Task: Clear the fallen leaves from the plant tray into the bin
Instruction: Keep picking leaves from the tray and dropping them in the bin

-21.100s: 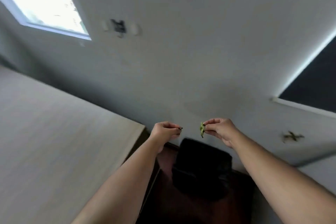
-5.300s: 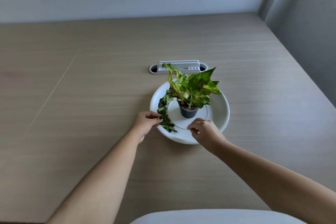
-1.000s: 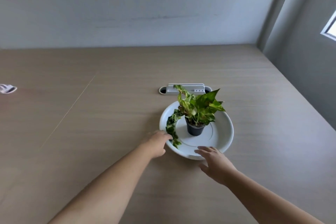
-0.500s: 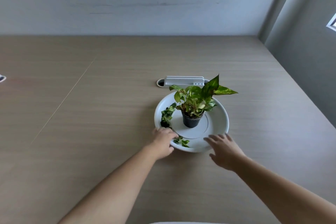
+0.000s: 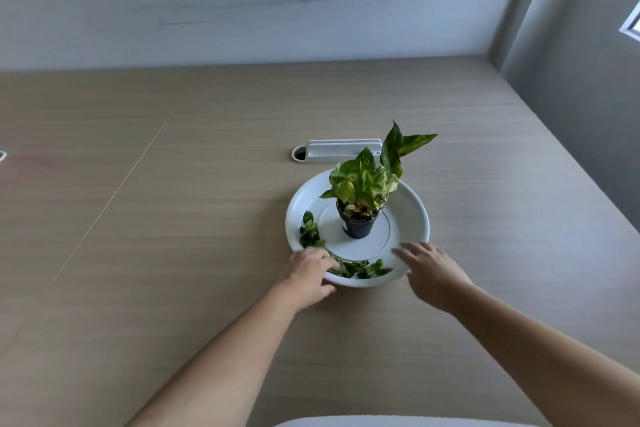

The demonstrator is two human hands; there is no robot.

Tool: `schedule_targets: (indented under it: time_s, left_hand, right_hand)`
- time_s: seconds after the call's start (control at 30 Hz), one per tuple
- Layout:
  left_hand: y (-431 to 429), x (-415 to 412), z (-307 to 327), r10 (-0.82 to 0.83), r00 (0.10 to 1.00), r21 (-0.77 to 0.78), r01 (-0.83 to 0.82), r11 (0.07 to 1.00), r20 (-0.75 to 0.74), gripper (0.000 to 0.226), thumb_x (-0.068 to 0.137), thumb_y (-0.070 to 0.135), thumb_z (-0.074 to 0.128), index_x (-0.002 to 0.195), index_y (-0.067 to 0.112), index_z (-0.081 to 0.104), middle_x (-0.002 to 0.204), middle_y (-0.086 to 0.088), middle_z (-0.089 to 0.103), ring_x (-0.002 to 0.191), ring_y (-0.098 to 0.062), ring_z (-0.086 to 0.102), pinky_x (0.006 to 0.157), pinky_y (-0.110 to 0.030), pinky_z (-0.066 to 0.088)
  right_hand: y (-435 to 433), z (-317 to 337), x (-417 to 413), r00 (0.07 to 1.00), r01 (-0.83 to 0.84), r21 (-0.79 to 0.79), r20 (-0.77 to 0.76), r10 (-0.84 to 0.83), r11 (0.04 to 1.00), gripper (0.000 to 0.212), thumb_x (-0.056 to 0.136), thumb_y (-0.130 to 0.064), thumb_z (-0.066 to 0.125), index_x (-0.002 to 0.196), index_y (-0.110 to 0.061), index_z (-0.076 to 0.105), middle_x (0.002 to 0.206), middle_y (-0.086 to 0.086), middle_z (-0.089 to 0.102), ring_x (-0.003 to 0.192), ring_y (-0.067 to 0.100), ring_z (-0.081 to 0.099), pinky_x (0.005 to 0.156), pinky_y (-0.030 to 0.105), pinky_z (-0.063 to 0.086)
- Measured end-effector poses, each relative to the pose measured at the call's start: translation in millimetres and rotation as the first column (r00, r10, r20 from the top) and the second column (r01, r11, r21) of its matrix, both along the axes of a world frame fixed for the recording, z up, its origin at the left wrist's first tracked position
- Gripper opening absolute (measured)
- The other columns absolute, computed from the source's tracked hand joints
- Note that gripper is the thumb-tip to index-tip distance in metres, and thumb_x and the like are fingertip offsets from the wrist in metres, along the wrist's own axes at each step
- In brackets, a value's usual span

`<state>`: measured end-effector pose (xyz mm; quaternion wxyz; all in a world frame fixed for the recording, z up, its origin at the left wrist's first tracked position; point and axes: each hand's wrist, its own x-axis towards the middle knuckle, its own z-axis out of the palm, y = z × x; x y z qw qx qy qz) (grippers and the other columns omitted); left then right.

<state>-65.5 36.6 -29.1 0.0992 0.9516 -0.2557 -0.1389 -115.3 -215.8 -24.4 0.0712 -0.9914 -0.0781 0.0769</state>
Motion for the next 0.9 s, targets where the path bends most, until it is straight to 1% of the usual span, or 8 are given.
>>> schedule_targets:
  time_s: [0.13, 0.2, 0.37, 0.53, 0.6, 0.67, 0.8, 0.9]
  left_hand:
    - [17.3, 19.3, 16.9, 0.045, 0.999, 0.068, -0.044, 0.997, -0.006, 0.032, 0.077, 0.039, 0.068, 0.107, 0.026, 0.067, 0.113, 0.005, 0.066, 0.11, -0.018, 0.054, 0.093, -0.03, 0.035]
    - [17.7, 15.4, 16.7, 0.062, 0.998, 0.031, -0.061, 0.998, -0.023, 0.03, 0.078, 0.038, 0.068, 0.105, 0.025, 0.069, 0.108, 0.005, 0.069, 0.105, -0.018, 0.056, 0.089, -0.029, 0.037]
    - [7.3, -2.7, 7.7, 0.176, 0.976, -0.165, -0.196, 0.967, -0.126, 0.03, 0.073, 0.032, 0.075, 0.1, 0.019, 0.073, 0.102, -0.002, 0.071, 0.099, -0.02, 0.059, 0.087, -0.031, 0.047]
    - [2.0, 12.1, 14.1, 0.196, 0.947, -0.126, -0.234, 0.964, -0.255, 0.034, 0.069, 0.041, 0.077, 0.096, 0.021, 0.071, 0.107, -0.001, 0.066, 0.101, -0.017, 0.06, 0.085, -0.024, 0.046]
    - [-8.1, 17.7, 18.4, 0.171, 0.962, -0.107, -0.197, 0.975, -0.211, 0.04, 0.071, 0.049, 0.071, 0.104, 0.027, 0.066, 0.111, 0.001, 0.062, 0.104, -0.018, 0.056, 0.087, -0.031, 0.047]
    - [-22.6, 19.2, 19.6, 0.134, 0.979, -0.043, -0.142, 0.989, -0.152, 0.039, 0.073, 0.05, 0.067, 0.108, 0.035, 0.06, 0.112, 0.004, 0.058, 0.103, -0.018, 0.055, 0.078, -0.032, 0.047]
    - [-43.8, 15.1, 15.5, 0.095, 0.987, 0.048, -0.09, 0.995, -0.131, 0.023, 0.079, 0.03, 0.062, 0.101, 0.029, 0.058, 0.103, -0.002, 0.053, 0.093, -0.026, 0.056, 0.065, -0.031, 0.04]
    - [-47.8, 16.2, 13.7, 0.116, 0.988, 0.075, -0.109, 0.991, -0.105, 0.028, 0.078, 0.0, 0.051, 0.097, 0.018, 0.06, 0.101, -0.009, 0.053, 0.087, -0.031, 0.057, 0.061, -0.034, 0.038]
  right_hand:
    - [37.2, -2.4, -9.8, 0.981, -0.187, 0.145, -0.024, 0.193, 0.971, 0.044, 0.089, -0.02, 0.049, 0.131, -0.03, 0.047, 0.134, -0.004, 0.053, 0.121, 0.019, 0.049, 0.101, 0.034, 0.041]
    - [31.6, -0.3, -4.9, 0.983, -0.159, 0.159, -0.067, 0.171, 0.974, 0.037, 0.091, -0.021, 0.048, 0.127, -0.03, 0.053, 0.125, -0.004, 0.06, 0.116, 0.02, 0.053, 0.097, 0.032, 0.043]
    - [6.5, 9.4, 5.4, 0.982, -0.061, 0.16, -0.166, 0.088, 0.985, 0.031, 0.088, -0.029, 0.054, 0.118, -0.026, 0.062, 0.12, -0.005, 0.065, 0.118, 0.017, 0.052, 0.108, 0.032, 0.036]
    - [16.1, 20.1, 18.0, 0.983, 0.103, 0.315, -0.176, -0.048, 0.944, 0.028, 0.083, -0.027, 0.056, 0.109, -0.025, 0.066, 0.111, -0.002, 0.067, 0.098, 0.016, 0.061, 0.083, 0.028, 0.049]
    - [20.2, 23.1, 28.1, 0.989, 0.092, 0.302, -0.139, -0.052, 0.949, 0.028, 0.085, -0.029, 0.057, 0.112, -0.026, 0.064, 0.113, 0.0, 0.064, 0.097, 0.017, 0.059, 0.083, 0.03, 0.048]
    - [26.1, 22.7, 37.8, 0.987, 0.059, 0.225, -0.16, -0.022, 0.972, 0.029, 0.084, -0.032, 0.058, 0.113, -0.028, 0.061, 0.113, 0.001, 0.061, 0.098, 0.02, 0.058, 0.081, 0.032, 0.048]
    - [43.3, 12.3, 48.0, 0.966, -0.004, 0.056, -0.258, 0.019, 0.998, 0.032, 0.079, -0.036, 0.065, 0.11, -0.027, 0.06, 0.112, 0.002, 0.058, 0.097, 0.025, 0.059, 0.072, 0.033, 0.047]
    - [49.4, 3.3, 50.9, 0.964, 0.0, 0.046, -0.266, 0.012, 0.999, 0.028, 0.078, -0.021, 0.065, 0.106, -0.023, 0.061, 0.11, 0.004, 0.057, 0.093, 0.028, 0.06, 0.069, 0.033, 0.048]
